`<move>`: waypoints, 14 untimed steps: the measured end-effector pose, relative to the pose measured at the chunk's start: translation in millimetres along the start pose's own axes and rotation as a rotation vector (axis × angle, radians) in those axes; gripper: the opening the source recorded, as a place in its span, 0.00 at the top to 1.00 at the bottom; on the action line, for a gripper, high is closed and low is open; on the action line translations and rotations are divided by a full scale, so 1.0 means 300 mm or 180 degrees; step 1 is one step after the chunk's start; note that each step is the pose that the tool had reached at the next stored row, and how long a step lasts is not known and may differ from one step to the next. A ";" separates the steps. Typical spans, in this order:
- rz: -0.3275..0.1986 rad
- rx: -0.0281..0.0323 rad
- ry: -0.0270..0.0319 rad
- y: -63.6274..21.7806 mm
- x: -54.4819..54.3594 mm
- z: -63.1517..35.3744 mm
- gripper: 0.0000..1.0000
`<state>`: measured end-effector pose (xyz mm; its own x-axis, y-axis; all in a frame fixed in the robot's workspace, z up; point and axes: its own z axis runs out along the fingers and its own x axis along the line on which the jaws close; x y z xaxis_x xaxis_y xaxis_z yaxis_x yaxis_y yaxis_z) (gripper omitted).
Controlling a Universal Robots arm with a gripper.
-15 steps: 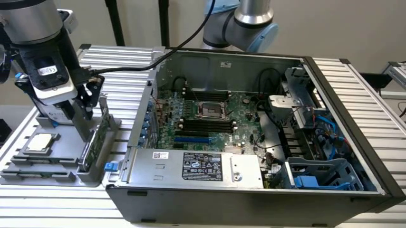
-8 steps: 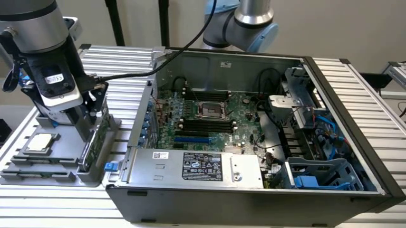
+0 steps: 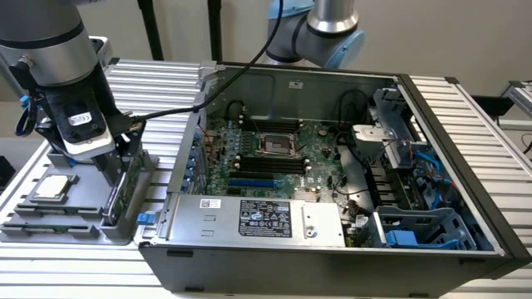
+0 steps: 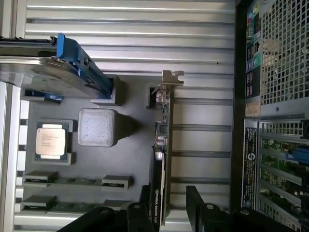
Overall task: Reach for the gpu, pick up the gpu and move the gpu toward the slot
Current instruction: 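Pick up the gpu and move the gpu toward the slot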
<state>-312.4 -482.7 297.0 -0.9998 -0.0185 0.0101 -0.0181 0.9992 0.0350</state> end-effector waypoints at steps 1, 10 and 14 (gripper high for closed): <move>0.0000 0.0000 0.0006 0.000 0.000 0.004 0.58; 0.0002 -0.0013 0.0075 -0.002 -0.006 0.036 0.58; 0.0003 -0.0014 0.0094 -0.003 -0.013 0.056 0.58</move>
<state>-308.6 -482.8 280.1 -0.9990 -0.0186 0.0397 -0.0171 0.9991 0.0394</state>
